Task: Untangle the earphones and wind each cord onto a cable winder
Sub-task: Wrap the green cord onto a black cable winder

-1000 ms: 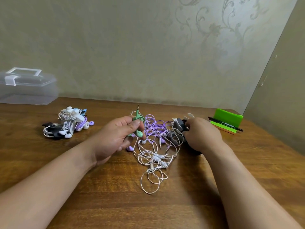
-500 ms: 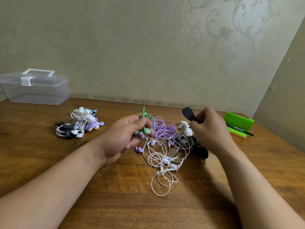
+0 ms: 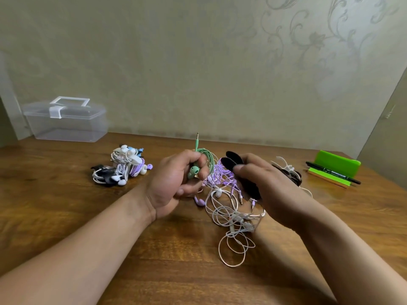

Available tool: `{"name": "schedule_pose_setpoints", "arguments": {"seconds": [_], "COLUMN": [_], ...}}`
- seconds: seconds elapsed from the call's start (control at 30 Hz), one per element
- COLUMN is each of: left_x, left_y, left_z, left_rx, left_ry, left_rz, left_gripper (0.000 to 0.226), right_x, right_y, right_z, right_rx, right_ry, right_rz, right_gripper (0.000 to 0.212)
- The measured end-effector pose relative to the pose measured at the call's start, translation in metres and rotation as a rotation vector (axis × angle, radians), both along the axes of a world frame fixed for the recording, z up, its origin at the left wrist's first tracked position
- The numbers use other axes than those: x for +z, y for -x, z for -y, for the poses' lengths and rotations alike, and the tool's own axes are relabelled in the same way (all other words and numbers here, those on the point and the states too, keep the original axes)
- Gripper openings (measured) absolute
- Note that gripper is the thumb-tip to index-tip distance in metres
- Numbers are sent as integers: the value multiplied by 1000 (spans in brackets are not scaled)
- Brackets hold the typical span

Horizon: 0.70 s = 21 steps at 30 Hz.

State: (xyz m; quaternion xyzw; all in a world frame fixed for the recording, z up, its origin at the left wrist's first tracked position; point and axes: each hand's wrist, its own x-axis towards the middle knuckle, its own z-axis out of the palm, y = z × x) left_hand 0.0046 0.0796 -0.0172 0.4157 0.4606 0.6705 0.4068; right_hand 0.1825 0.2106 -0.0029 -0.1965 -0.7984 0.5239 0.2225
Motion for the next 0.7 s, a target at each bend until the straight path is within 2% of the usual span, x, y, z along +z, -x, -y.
{"name": "schedule_pose_setpoints", "arguments": {"seconds": [0.1,0.23,0.3,0.4,0.53,0.7], "left_x": [0,0,1,1,2,-1], "left_y": [-4,-8,-10,-13,-17,-19], "left_z": [0,0,0,0,-1,-2], "left_rx": [84,192,238,326,292,251], "left_ry": [0,-1,-14,-8,-39,-88], "left_rz": [-75,-160,-210,-233,-209,-356], "left_gripper": [29,28,29,30,30,29], "right_x": [3,3,4,4,2,0], "right_y": [-1,3,5,9,14,16], "right_z": [5,11,17,27,29,22], "right_rx": [-31,6,74,156,118,43], "right_ry": [34,122,216,373,497,536], "right_rz": [-43,-98,-140,-174,-212,-243], "right_gripper": [25,24,27,20,11,16]}}
